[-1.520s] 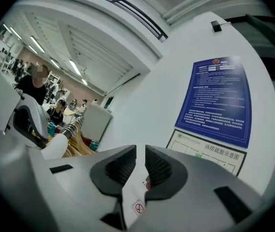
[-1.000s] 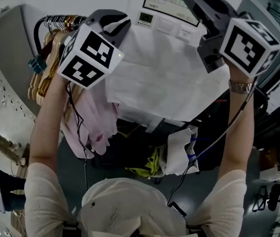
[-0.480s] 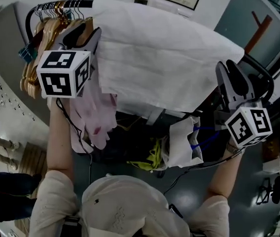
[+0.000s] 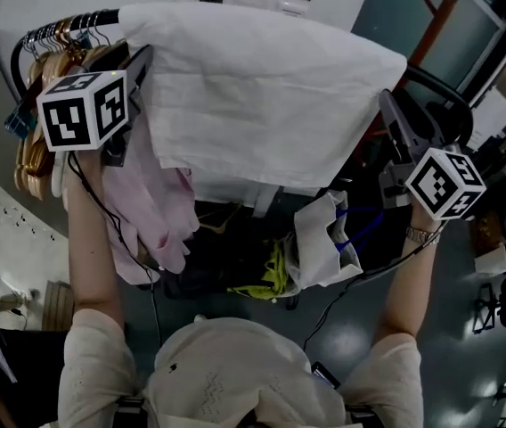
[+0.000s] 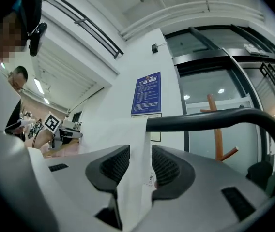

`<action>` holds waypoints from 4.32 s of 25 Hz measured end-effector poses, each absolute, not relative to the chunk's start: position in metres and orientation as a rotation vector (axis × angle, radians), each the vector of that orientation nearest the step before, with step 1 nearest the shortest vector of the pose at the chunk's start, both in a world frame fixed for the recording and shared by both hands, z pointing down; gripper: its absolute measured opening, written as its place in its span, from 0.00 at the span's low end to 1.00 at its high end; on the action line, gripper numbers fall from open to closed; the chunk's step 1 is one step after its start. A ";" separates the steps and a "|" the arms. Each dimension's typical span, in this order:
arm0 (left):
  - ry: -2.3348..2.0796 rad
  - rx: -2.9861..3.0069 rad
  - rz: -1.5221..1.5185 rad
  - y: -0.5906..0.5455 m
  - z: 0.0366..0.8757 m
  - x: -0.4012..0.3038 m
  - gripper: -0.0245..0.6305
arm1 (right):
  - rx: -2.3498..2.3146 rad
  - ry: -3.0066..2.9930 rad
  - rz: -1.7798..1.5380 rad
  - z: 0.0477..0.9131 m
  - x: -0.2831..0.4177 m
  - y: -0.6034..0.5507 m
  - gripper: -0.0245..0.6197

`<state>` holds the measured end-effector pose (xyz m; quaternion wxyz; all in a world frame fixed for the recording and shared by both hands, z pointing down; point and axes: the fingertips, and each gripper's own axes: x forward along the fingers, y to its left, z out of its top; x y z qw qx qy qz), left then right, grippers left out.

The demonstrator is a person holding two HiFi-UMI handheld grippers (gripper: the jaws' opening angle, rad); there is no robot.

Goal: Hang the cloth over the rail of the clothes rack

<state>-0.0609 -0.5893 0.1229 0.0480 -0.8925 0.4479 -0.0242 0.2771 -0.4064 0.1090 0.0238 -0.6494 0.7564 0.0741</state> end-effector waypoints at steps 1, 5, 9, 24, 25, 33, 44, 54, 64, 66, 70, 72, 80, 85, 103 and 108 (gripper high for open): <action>1.369 -2.719 -0.062 -0.588 0.123 -0.061 0.27 | -1.988 2.368 0.220 0.110 0.275 -0.408 0.24; 1.355 -2.699 -0.043 -0.580 0.123 -0.059 0.22 | -1.999 2.418 0.268 0.114 0.266 -0.407 0.24; 1.271 -2.702 -0.043 -0.572 0.119 -0.057 0.07 | -2.003 2.362 0.282 0.107 0.262 -0.404 0.08; 1.342 -2.653 0.056 -0.557 0.089 -0.068 0.09 | -2.000 2.317 0.262 0.067 0.263 -0.396 0.07; 1.380 -2.621 0.047 -0.558 0.090 -0.072 0.13 | -2.004 2.322 0.263 0.067 0.263 -0.397 0.07; 1.380 -2.733 -0.015 -0.579 0.097 -0.070 0.26 | -1.974 2.326 0.249 0.065 0.266 -0.400 0.07; 1.261 -2.869 0.122 -0.581 0.084 -0.064 0.07 | -1.968 2.327 0.221 0.067 0.267 -0.399 0.07; 1.189 -2.718 -0.026 -0.571 0.028 -0.052 0.07 | -2.013 2.270 0.254 0.034 0.282 -0.395 0.07; 1.348 -2.240 -0.332 -0.586 0.027 -0.030 0.07 | -2.255 2.171 0.297 0.033 0.295 -0.413 0.08; 1.391 -2.137 -0.329 -0.586 0.027 -0.030 0.07 | -2.320 2.162 0.363 0.036 0.294 -0.414 0.08; 1.433 -1.957 -0.404 -0.586 0.026 -0.032 0.10 | -2.521 2.141 0.559 0.039 0.290 -0.413 0.10; 1.447 -1.880 -0.449 -0.586 0.022 -0.035 0.15 | -2.595 2.122 0.637 0.038 0.290 -0.413 0.13; 1.476 -1.722 -0.539 -0.586 0.020 -0.049 0.26 | -2.406 2.231 0.405 0.045 0.292 -0.404 0.15; 1.499 -1.695 -0.511 -0.586 0.020 -0.051 0.26 | -2.134 2.276 0.211 0.042 0.298 -0.393 0.15; 1.616 -1.795 0.154 -0.518 -0.008 -0.082 0.06 | -2.035 2.061 0.821 0.060 0.237 -0.338 0.07; 1.334 -2.162 0.521 -0.441 0.051 -0.059 0.05 | -1.841 2.123 0.613 0.107 0.204 -0.332 0.07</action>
